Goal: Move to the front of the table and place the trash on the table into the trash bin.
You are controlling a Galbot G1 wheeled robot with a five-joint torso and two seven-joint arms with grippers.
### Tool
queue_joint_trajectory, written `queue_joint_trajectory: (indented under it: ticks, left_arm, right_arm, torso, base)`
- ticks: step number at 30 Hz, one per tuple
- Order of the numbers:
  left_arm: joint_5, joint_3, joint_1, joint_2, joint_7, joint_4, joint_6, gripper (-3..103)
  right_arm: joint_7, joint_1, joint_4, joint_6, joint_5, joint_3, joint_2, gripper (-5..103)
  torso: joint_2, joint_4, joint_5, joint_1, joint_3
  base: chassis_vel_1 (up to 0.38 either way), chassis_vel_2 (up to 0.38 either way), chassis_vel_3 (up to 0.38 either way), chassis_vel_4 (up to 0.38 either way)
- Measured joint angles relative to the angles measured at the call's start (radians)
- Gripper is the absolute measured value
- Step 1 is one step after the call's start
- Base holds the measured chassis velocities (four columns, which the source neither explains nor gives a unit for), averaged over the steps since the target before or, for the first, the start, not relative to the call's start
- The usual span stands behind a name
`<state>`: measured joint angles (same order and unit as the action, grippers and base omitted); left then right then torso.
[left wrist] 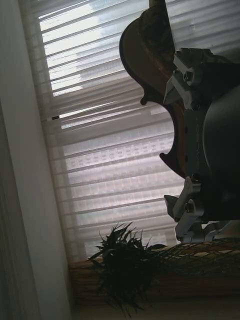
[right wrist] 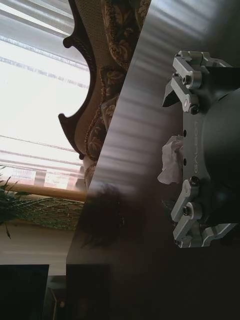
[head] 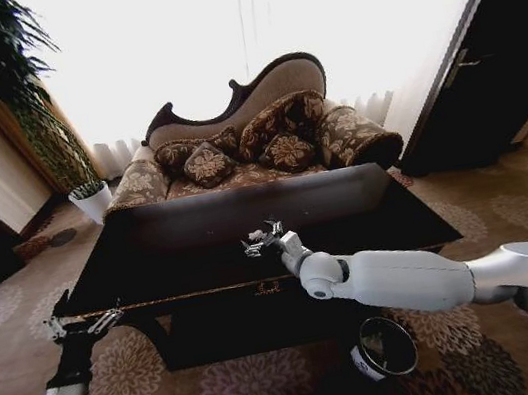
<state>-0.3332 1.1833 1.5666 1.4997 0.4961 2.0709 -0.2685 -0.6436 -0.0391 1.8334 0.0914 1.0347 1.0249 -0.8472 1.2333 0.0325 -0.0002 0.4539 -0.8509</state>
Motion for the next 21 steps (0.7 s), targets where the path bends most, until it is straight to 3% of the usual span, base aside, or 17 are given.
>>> queue_joint_trajectory:
  ticks: [5,8,15,20,21]
  left_arm:
    - [0.000,-0.007,-0.005,-0.001,-0.001,-0.005,0.000,100]
    - [0.001,-0.012,-0.009,-0.001,-0.001,-0.013,-0.001,100]
    - [0.002,-0.015,-0.013,-0.004,-0.001,-0.018,-0.002,100]
    - [0.004,-0.018,-0.014,-0.004,-0.001,-0.019,-0.002,100]
    - [0.004,-0.019,-0.014,-0.004,-0.001,-0.019,-0.002,100]
  right_arm:
    - [0.003,0.002,-0.013,-0.008,0.012,0.000,-0.002,100]
    - [0.004,-0.002,-0.020,-0.012,0.015,-0.003,0.000,86]
    - [0.009,-0.022,-0.017,-0.017,0.013,-0.021,0.015,77]
    - [0.015,-0.042,-0.004,-0.019,0.011,-0.041,0.037,57]
    - [0.016,-0.051,0.001,-0.019,0.011,-0.049,0.044,57]
  torso:
    - [0.000,0.0000,0.0000,0.000,0.000]
    - [0.000,-0.0001,0.0000,0.000,0.000]
    - [0.000,-0.0001,0.0001,0.000,0.000]
    - [0.000,-0.0002,0.0000,0.000,0.000]
    - [0.000,-0.0001,0.0000,0.000,0.000]
  base:
    - [0.000,0.000,0.000,0.000]
    - [0.000,0.000,0.000,0.000]
    - [0.000,0.000,0.000,0.000]
    - [0.000,0.000,0.000,0.000]
    - [0.000,0.000,0.000,0.000]
